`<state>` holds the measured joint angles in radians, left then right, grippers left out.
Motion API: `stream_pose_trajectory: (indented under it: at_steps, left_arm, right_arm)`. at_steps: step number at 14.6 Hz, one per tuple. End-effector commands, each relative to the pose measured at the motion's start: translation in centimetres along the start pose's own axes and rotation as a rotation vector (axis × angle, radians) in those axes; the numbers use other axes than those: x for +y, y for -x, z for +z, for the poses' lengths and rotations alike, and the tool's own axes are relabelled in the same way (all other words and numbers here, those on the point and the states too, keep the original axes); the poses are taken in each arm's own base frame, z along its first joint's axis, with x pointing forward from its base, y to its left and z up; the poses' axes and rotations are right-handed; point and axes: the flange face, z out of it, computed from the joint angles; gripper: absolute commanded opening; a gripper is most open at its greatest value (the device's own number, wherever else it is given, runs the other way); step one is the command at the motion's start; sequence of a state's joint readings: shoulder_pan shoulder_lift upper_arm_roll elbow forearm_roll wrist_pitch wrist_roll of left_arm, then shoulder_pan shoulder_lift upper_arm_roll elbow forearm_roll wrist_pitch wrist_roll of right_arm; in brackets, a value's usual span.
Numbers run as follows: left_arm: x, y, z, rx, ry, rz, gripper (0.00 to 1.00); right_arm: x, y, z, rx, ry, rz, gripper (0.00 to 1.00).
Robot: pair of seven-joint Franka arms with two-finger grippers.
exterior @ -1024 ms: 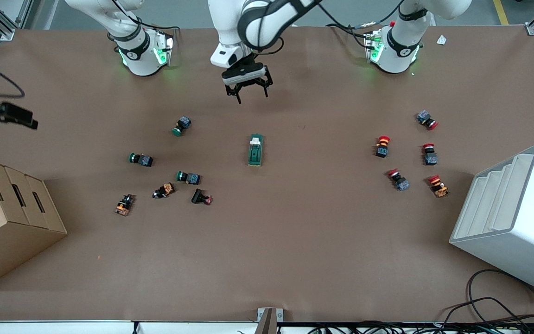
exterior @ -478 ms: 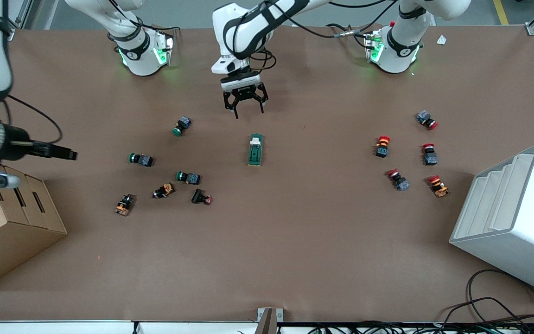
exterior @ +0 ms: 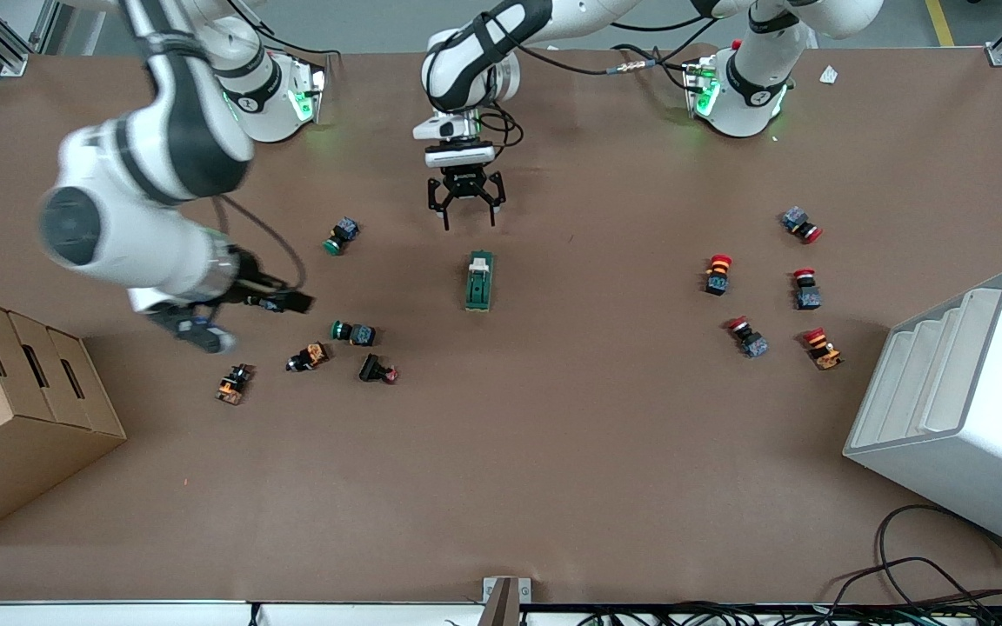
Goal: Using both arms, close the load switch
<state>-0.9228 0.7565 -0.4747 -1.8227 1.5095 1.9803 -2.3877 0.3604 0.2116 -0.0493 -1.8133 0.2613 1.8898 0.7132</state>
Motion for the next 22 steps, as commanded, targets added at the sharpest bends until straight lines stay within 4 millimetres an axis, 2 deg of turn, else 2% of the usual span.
stream_pose_trajectory:
  at_steps: [1, 4, 8, 10, 12, 16, 22]
  left_arm:
    - [-0.9, 1.5, 0.8, 0.05, 0.047, -0.018, 0.99]
    - [-1.4, 2.8, 1.9, 0.094, 0.067, -0.009, 0.99]
    - [-1.7, 2.8, 3.5, 0.145, 0.094, 0.025, 0.99]
    - [-1.6, 2.9, 3.5, 0.145, 0.095, 0.024, 0.99]
    - [-1.7, 2.8, 3.7, 0.149, 0.09, 0.027, 1.0]
    - [-2.2, 3.9, 5.1, 0.206, 0.109, -0.021, 1.0]
    - [-2.7, 4.5, 5.9, 0.241, 0.114, -0.027, 1.0]
  right_arm:
    - [-2.3, 2.1, 3.8, -0.032, -0.052, 0.054, 1.0]
    - [-4.9, 4.0, 8.3, -0.009, -0.09, 0.087, 1.0]
    - [-7.7, 8.3, 16.7, 0.046, -0.161, 0.169, 1.0]
    - [-8.8, 9.7, 19.6, 0.062, -0.159, 0.196, 1.0]
    - [-9.5, 11.0, 21.1, 0.068, -0.156, 0.206, 1.0]
    - [-10.2, 14.1, 22.4, 0.031, -0.175, 0.24, 1.0]
    - [-9.8, 17.1, 25.2, 0.051, -0.219, 0.258, 1.0]
